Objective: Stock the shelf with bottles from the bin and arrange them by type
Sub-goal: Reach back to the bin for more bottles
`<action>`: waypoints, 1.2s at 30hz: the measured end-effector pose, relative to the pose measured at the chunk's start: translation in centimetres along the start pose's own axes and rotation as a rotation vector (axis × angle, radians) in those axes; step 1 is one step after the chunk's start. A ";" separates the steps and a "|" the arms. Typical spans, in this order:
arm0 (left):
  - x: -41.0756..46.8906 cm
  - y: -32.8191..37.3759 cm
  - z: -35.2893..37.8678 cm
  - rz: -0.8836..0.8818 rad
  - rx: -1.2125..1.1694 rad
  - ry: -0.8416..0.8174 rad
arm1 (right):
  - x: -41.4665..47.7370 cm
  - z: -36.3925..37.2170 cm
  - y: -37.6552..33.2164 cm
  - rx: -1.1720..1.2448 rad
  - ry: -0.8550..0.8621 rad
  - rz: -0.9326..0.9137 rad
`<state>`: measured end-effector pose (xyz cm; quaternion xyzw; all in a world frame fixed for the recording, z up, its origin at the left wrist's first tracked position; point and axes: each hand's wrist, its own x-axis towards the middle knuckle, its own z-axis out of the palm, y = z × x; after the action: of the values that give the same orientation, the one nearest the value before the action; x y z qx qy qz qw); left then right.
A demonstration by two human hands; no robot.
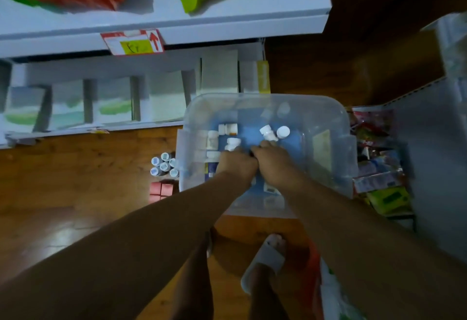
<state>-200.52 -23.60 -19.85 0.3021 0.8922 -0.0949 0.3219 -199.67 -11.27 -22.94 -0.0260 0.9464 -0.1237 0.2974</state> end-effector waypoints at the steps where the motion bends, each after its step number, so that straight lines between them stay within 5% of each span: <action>1: 0.2 0.0 0.1 -0.003 0.009 0.016 | 0.3 0.4 0.2 -0.006 0.012 -0.009; 7: -1.5 -1.8 -2.3 -0.007 -0.126 0.031 | -1.3 -2.9 0.7 0.255 0.016 0.038; 11: -6.0 -4.2 -7.7 -0.016 -0.574 0.070 | -6.2 -9.5 1.0 0.505 0.167 0.025; 20: -23.5 -5.5 -27.1 0.194 -1.683 0.490 | -23.9 -30.7 -6.8 1.087 0.418 -0.127; 27: -34.5 -7.5 -39.5 0.383 -1.503 0.727 | -31.6 -43.7 -14.2 1.209 0.556 -0.328; 36: -41.4 -15.3 -47.8 0.459 -1.353 0.974 | -30.7 -54.2 -24.4 1.223 0.842 -0.384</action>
<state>-209.10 -38.23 42.98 0.2253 0.7124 0.6641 0.0256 -205.93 -19.29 43.17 0.0283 0.7219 -0.6742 -0.1535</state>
